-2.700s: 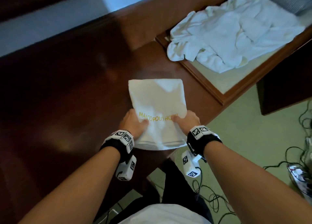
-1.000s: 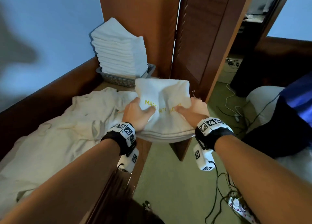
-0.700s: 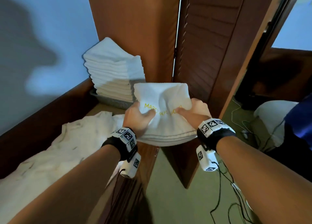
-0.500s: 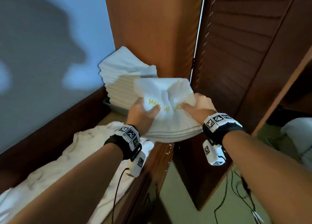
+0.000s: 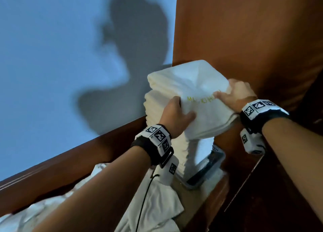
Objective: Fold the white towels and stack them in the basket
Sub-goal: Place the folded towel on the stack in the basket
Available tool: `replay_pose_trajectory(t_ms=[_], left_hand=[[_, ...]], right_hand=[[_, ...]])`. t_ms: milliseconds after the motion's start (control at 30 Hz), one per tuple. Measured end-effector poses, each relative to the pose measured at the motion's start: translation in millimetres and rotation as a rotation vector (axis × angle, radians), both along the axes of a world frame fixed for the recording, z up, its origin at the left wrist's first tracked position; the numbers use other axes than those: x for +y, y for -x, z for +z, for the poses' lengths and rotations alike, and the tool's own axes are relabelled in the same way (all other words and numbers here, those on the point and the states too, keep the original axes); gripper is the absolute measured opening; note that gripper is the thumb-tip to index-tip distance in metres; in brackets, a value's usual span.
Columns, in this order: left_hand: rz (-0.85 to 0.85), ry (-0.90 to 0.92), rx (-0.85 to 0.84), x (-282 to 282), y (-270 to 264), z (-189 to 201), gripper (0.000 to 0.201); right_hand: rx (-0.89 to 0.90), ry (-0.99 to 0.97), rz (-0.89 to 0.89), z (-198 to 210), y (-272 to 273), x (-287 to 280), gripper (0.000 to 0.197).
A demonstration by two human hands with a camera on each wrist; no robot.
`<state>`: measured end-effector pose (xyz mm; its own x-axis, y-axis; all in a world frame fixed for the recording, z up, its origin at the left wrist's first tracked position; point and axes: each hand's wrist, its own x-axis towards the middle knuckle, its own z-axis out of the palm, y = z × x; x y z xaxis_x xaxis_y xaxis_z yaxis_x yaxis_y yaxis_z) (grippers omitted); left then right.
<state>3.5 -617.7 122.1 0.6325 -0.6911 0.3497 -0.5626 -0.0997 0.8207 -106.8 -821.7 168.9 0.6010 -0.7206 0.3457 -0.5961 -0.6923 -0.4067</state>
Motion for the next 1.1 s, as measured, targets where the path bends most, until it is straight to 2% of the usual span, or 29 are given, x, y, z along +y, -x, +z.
replay_pose_trajectory(t_ms=[133, 233, 300, 433, 500, 567, 633, 700, 767, 800, 867, 967, 1033, 1100], left_hand=[[0.113, 0.037, 0.046, -51.7, -39.6, 7.3, 0.037], [0.194, 0.116, 0.132, -81.4, -60.3, 3.8, 0.035], [0.230, 0.087, 0.237, -97.0, -69.5, -13.7, 0.036], [0.297, -0.006, 0.538, -110.3, -70.5, -65.7, 0.047], [0.313, 0.061, 0.640, -111.8, -70.5, -76.0, 0.039], [0.338, 0.111, 0.685, -112.6, -74.2, -79.0, 0.041], [0.389, 0.050, 0.579, -109.2, -78.0, -77.3, 0.055], [0.470, -0.055, 0.297, -103.3, -89.2, -73.7, 0.067], [0.503, -0.018, 0.020, -97.3, -108.1, -60.9, 0.066], [0.474, -0.022, -0.110, -97.0, -120.3, -52.2, 0.064], [0.369, -0.191, -0.338, -102.9, -149.2, -36.9, 0.066], [0.252, -0.611, -0.531, -115.1, -194.2, -27.3, 0.080], [0.210, -0.824, -0.511, -120.6, -219.3, -32.5, 0.092], [0.197, -0.899, -0.451, -126.5, -234.8, -48.1, 0.103]], right_hand=[[-0.007, 0.064, 0.096, 12.0, -63.7, -57.7, 0.042], [-0.058, 0.057, 0.135, 6.5, -102.1, -89.6, 0.038], [-0.046, -0.002, 0.182, -12.6, -123.7, -108.7, 0.037], [0.306, -0.155, 0.238, -75.8, -148.2, -138.7, 0.037], [0.312, -0.188, 0.218, -92.8, -150.4, -146.1, 0.032], [0.256, -0.191, 0.210, -96.7, -151.3, -152.2, 0.035], [0.235, -0.147, 0.201, -95.0, -149.6, -153.4, 0.052], [0.223, 0.052, 0.178, -90.7, -146.4, -145.9, 0.062], [0.140, 0.297, 0.232, -85.5, -146.7, -125.8, 0.055], [0.107, 0.339, 0.293, -81.7, -147.6, -113.7, 0.052], [0.194, 0.242, 0.371, -77.5, -150.8, -92.9, 0.061], [0.429, -0.072, 0.351, -84.7, -154.5, -85.0, 0.098], [0.443, -0.323, 0.354, -95.6, -154.8, -88.5, 0.118], [0.429, -0.474, 0.367, -109.1, -156.5, -91.0, 0.125]])
